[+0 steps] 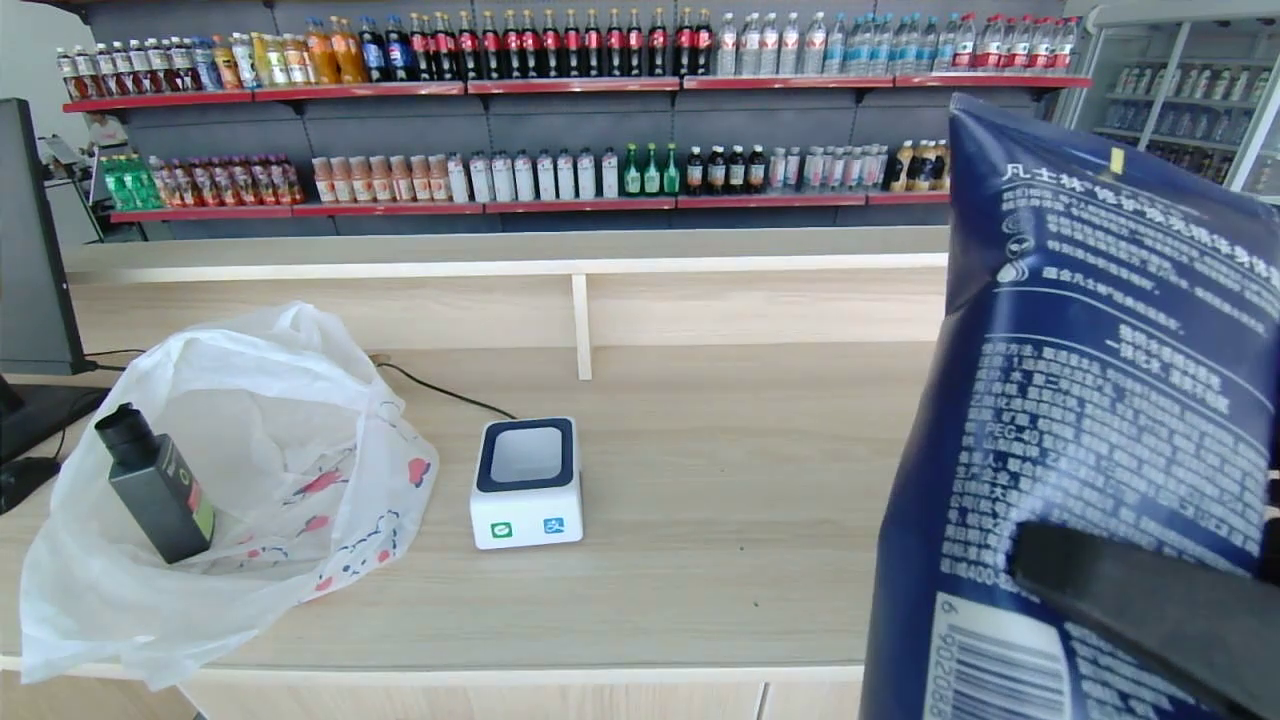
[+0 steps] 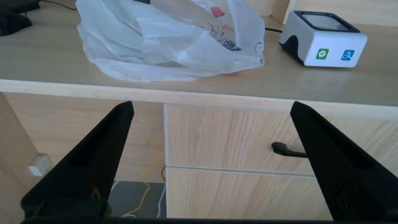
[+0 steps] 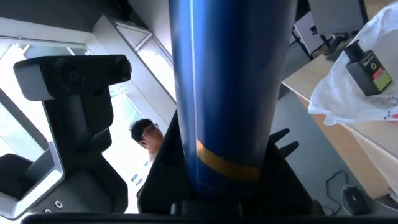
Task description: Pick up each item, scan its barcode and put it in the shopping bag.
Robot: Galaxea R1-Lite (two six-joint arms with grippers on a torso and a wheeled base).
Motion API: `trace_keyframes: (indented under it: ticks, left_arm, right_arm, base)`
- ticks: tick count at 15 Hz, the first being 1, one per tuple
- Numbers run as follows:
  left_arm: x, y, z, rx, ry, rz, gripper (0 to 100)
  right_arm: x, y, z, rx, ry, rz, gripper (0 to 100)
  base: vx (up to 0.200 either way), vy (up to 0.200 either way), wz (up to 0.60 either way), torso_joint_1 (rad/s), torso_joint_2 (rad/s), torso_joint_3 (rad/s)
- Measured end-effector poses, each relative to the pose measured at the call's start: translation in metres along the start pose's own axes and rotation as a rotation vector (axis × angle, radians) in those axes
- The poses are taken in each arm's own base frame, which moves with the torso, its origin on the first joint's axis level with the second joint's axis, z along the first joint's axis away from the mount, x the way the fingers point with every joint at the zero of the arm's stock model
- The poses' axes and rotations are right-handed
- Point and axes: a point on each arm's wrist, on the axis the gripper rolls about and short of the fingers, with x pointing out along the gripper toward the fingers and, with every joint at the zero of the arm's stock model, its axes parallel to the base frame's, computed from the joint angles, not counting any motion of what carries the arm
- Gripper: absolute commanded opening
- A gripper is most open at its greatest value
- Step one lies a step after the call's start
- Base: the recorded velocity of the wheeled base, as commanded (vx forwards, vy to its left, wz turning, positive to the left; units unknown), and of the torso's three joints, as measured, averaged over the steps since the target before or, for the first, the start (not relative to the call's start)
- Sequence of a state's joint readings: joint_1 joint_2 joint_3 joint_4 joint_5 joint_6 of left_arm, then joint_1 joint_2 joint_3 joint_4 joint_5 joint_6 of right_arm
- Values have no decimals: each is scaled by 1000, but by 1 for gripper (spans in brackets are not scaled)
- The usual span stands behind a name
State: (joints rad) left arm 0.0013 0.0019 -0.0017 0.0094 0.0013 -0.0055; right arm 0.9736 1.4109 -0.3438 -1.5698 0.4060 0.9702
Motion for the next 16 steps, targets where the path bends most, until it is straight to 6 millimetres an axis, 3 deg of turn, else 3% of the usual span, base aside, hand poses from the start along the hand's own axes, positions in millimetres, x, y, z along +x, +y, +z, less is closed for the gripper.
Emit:
trace_keyframes:
  ticks: [7,16]
  left_arm:
    - [0,0,0,0,0,0,100]
    - [0,0,0,0,0,0,100]
  right_arm:
    - [15,-15,-3,10,17,-23,0]
    - [17,-21,-6,6,30,-38,0]
  base:
    - [0,0,0,0,0,0]
    - [0,0,0,0,0,0]
